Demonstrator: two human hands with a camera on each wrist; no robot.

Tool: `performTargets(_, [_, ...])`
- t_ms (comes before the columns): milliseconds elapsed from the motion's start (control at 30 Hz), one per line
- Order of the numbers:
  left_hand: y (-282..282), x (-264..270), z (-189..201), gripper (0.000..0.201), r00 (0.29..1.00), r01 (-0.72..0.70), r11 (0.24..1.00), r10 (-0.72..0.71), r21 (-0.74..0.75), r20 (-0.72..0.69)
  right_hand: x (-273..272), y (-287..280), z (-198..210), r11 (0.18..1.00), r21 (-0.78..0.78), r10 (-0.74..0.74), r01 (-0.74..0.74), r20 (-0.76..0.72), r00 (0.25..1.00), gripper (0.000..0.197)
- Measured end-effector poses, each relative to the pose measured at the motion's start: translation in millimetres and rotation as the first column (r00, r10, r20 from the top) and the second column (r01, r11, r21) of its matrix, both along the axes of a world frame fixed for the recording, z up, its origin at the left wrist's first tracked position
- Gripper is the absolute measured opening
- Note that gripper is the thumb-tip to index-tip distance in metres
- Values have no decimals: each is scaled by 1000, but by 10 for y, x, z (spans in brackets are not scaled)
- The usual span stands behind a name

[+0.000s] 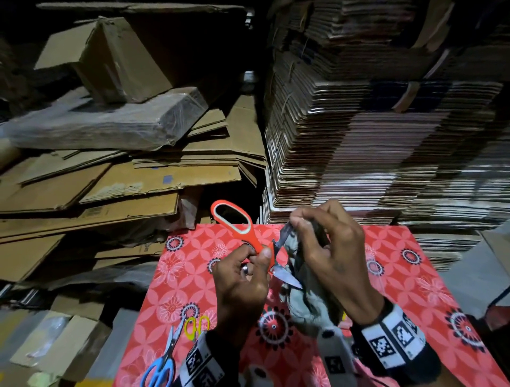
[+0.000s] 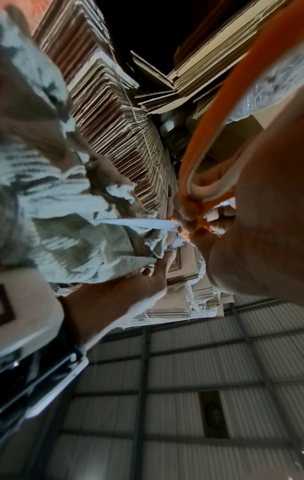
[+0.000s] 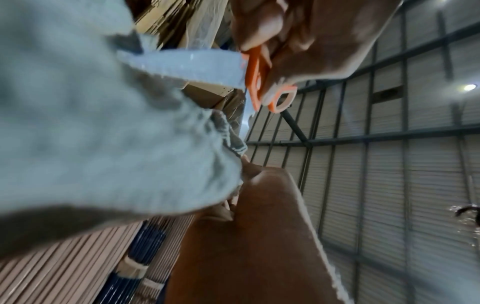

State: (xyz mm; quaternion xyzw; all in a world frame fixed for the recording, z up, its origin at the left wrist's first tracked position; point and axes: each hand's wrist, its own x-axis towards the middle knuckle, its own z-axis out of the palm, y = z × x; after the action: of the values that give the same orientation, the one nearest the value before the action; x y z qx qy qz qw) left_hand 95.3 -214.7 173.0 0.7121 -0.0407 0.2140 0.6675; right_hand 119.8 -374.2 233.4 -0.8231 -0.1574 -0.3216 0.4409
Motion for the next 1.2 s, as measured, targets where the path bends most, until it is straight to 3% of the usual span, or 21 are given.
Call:
performTargets(133, [31,-27,-24,44,1000,3,999,-4,35,23,-30,14,-50,999,-21,47,-48,-8,999,6])
performTargets(233, [-5,-20,-7,42,1000,11,1000,-11,10,15,11,-23,-24,1000,27,4,-3,-11,1000,7])
performTargets(367, [-21,-6,-5,41,1000,11,999,-11,-45,5,-105,77,-37,996,-34,77,-77,-14,997,7])
performTargets(500, [9,24,-55,43,1000,14,1000,-14,27,-12,23,-52,50,998,64,-20,20,-13,1000,7])
performTargets(800, [-17,-37,-26,41,996,65,995,-70,-81,-53,30,-135,68,997,39,73,-72,-16,997,7])
performTargets(900, [-12,-63,36,42,997,66,994,-69,-85,-25,144,-308,137,976,213,60,-53,-27,998,19])
performTargets(967, [-17,-54,78,43,999,47,990,-50,-131,-21,109,-322,204,946,310,88,-91,22,996,13])
performTargets(1200, [2,-6,106,45,1000,20,990,-21,-138,-7,-46,-162,133,954,234,194,-188,0,981,8])
